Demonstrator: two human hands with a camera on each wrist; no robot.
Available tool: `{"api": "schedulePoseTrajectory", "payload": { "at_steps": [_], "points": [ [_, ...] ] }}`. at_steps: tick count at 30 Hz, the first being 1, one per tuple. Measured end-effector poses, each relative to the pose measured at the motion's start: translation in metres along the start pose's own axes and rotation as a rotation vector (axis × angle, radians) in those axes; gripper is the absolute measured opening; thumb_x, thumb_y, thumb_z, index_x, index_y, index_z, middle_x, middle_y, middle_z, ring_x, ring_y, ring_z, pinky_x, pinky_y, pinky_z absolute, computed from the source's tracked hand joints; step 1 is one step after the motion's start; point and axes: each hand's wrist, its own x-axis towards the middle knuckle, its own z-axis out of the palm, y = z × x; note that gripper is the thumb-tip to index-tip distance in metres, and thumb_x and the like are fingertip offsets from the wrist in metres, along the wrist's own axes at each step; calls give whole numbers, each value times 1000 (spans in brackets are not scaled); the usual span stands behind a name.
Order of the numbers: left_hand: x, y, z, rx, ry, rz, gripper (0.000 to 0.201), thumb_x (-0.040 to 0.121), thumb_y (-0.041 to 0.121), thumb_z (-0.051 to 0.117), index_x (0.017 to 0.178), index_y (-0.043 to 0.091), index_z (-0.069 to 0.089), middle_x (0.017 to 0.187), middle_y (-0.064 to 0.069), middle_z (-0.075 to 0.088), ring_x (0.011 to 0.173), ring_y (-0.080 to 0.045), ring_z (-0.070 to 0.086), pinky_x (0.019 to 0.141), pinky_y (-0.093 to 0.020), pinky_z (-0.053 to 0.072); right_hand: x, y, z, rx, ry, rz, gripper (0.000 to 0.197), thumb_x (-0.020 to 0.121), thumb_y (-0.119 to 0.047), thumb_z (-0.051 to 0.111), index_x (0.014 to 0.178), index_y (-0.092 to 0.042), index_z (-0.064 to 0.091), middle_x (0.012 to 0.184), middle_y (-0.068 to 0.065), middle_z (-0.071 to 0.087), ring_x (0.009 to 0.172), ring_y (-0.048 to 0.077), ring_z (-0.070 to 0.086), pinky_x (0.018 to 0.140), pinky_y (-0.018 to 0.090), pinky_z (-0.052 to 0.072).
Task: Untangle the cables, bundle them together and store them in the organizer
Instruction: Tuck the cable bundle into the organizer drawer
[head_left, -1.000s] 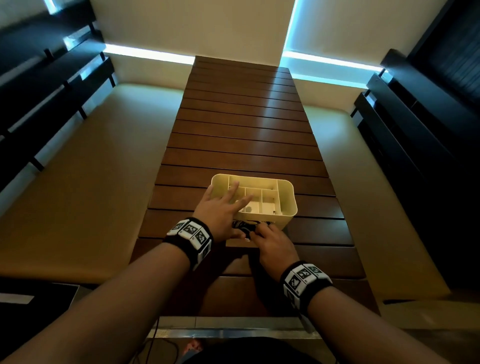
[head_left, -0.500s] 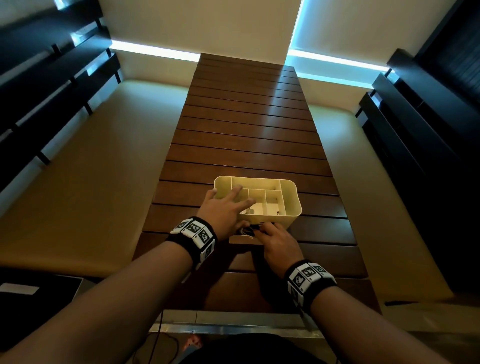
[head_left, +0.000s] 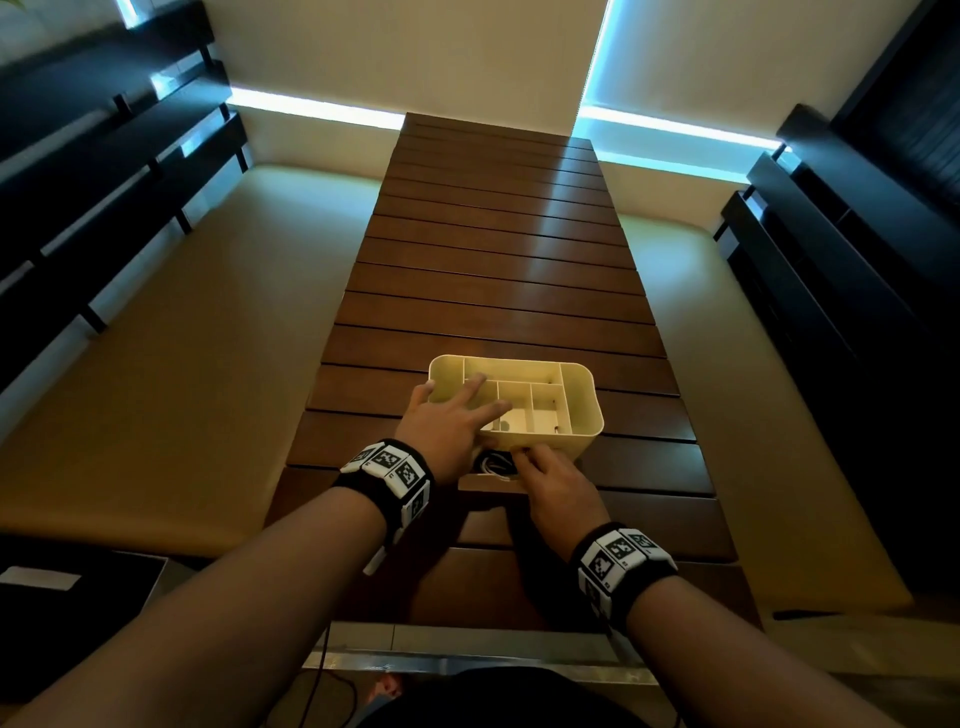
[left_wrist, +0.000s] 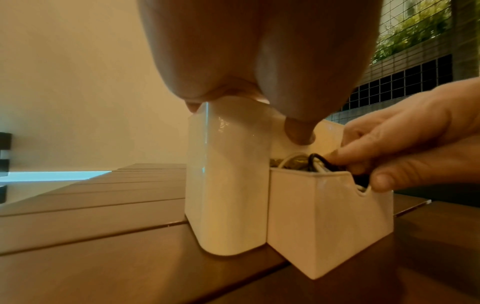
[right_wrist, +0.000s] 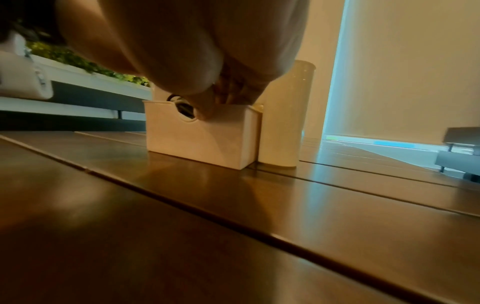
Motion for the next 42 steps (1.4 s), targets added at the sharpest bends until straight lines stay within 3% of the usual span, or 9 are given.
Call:
{"api": "schedulePoseTrajectory", "payload": {
  "at_steps": [5, 10, 14, 17, 21, 23, 29, 35, 42],
  "points": [
    [1, -3, -5, -25, -34, 20, 50, 101, 55, 37, 148, 50, 22, 166, 2, 5, 120, -26, 60, 119, -53, 8, 7, -18, -4, -213, -8, 40, 33, 66, -19, 61, 97, -15, 73, 92, 2, 62, 79, 24, 61, 62, 38, 52],
    [-6, -1, -1, 48, -87, 51, 81, 85, 72, 51, 151, 48, 11, 167, -1, -2, 127, -27, 54, 119, -54, 7, 5, 3, -4, -23, -55, 34, 21, 70, -8, 78, 88, -14, 70, 82, 2, 63, 69, 22, 64, 48, 31, 51],
    [-7, 1, 2, 68, -66, 45, 89, 84, 66, 61, 151, 47, 6, 167, -3, -5, 123, -27, 58, 120, -51, 9, 4, 6, -4, -18, 15, -25, 17, 74, -10, 80, 84, -12, 66, 82, 3, 62, 68, 23, 62, 48, 31, 51],
    [-10, 1, 6, 53, -52, 60, 84, 87, 65, 57, 151, 46, 6, 167, -5, -3, 117, -28, 61, 118, -47, 18, -1, 7, -11, -43, 133, -84, 12, 81, -22, 69, 88, -15, 63, 89, 4, 57, 78, 24, 56, 64, 34, 48],
    [-12, -1, 7, 75, -41, 88, 83, 89, 65, 53, 153, 43, 5, 167, -9, 2, 110, -27, 64, 114, -43, 30, -3, 20, -22, -131, 93, 98, 59, 64, -49, 76, 116, -28, 56, 121, 3, 54, 109, 22, 41, 87, 37, 29],
    [-12, -1, 2, 88, -52, 99, 82, 91, 61, 53, 154, 42, 5, 166, -11, 3, 104, -27, 66, 111, -41, 34, 0, 24, -24, -128, 1, 136, 56, 64, -48, 80, 113, -29, 59, 122, 0, 56, 112, 24, 46, 86, 37, 25],
    [-17, 3, -4, 105, -52, 95, 72, 93, 59, 51, 153, 44, 15, 166, -8, 7, 107, -30, 63, 103, -37, 43, 2, 15, -24, -71, -11, 192, 27, 75, -38, 79, 90, -27, 60, 93, -10, 59, 86, 19, 57, 77, 36, 27],
    [-15, 6, -1, 79, -16, 63, 77, 87, 76, 42, 151, 43, 17, 166, -6, 10, 115, -30, 61, 107, -40, 39, 12, 9, -37, -80, -173, 245, 24, 85, -41, 68, 103, -27, 60, 108, -10, 54, 102, 18, 52, 80, 36, 25],
    [-12, 11, 7, 56, 29, 9, 66, 91, 62, 51, 148, 43, 25, 165, -6, 14, 117, -27, 61, 107, -43, 38, 14, 11, -44, -53, -261, 259, 44, 84, -59, 62, 117, -32, 56, 121, -15, 48, 112, 12, 47, 92, 39, 29]
  ]
}}
